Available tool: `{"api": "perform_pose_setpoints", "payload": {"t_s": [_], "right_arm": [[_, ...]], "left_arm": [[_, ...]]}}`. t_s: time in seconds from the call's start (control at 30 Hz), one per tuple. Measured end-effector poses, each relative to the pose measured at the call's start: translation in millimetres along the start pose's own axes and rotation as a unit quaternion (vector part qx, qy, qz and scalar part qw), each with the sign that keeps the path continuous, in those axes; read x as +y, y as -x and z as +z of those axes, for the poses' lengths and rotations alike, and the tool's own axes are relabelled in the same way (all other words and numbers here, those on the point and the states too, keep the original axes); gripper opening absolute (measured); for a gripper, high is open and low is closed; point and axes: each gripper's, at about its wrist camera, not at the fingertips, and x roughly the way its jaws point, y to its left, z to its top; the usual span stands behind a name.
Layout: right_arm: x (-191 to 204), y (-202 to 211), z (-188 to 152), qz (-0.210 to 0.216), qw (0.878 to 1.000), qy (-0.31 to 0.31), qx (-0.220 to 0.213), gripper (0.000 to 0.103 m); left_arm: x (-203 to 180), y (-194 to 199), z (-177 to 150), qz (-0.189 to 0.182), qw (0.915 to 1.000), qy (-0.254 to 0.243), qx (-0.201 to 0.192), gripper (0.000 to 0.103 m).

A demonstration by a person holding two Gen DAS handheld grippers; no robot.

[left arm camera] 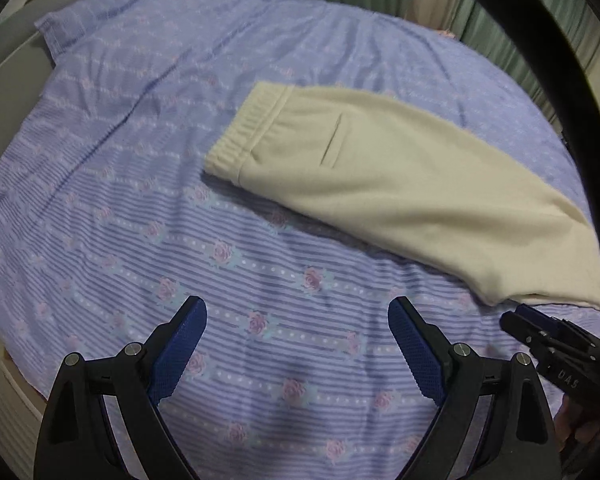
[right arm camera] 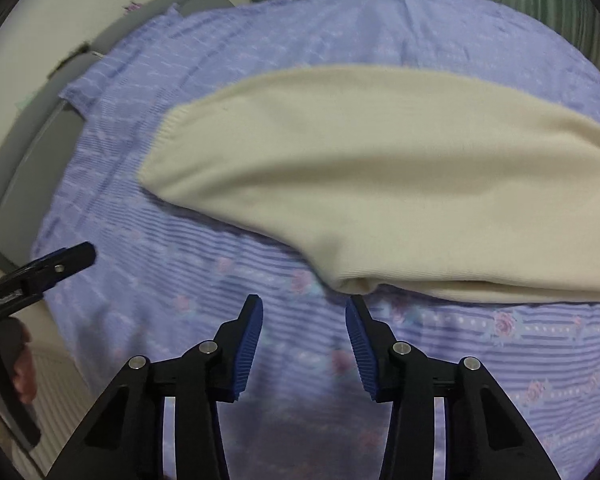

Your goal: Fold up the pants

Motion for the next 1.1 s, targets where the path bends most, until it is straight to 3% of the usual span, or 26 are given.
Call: {"api": "perform_pose_setpoints", "payload": {"t_s": [0.33, 0.43, 0.5, 0.63, 0.77, 0.9, 1.1], "right_arm": [[-10.3, -18.8, 22.7, -0.008, 1.000, -0.009, -0.009, 0.042], [-18.7, -31.7, 16.1, 0.021, 0.998, -0.051, 0.010, 0.042], [-14.7, -43.1, 11.6, 0.005, 0.999, -0.038, 0.030, 0.042], [-5.4, -36.0, 23.0, -0.016, 1.000, -0.003, -0.004, 0.042], [7.0, -28.5, 43.2, -0.037, 0.998, 0.044, -0.038, 0.042], [2.9, -48.4, 41.8, -0.038, 0.998, 0.053, -0.007, 0.042], [20.2, -59.9, 30.8, -0.073, 0.993, 0.092, 0.003, 0.042]], "left_arm": [[10.2, -33.8, 11.5, 0.009, 0.9998, 0.014, 0.012, 0.093], [20.8, -41.9, 18.8, 0.002, 0.9993, 0.036, 0.015, 0.093], [25.4, -48.0, 22.7, 0.005, 0.9989, 0.043, 0.017, 0.093], [31.6, -53.5, 29.2, 0.008, 0.9993, 0.038, 0.004, 0.093], [46.9, -61.5, 45.1, -0.022, 0.9980, 0.057, -0.012, 0.093], [62.3, -84.0, 64.9, -0.051, 0.9941, 0.095, -0.009, 0.093], [57.4, -116.4, 87.2, -0.097, 0.9903, 0.099, -0.008, 0.093]]}}
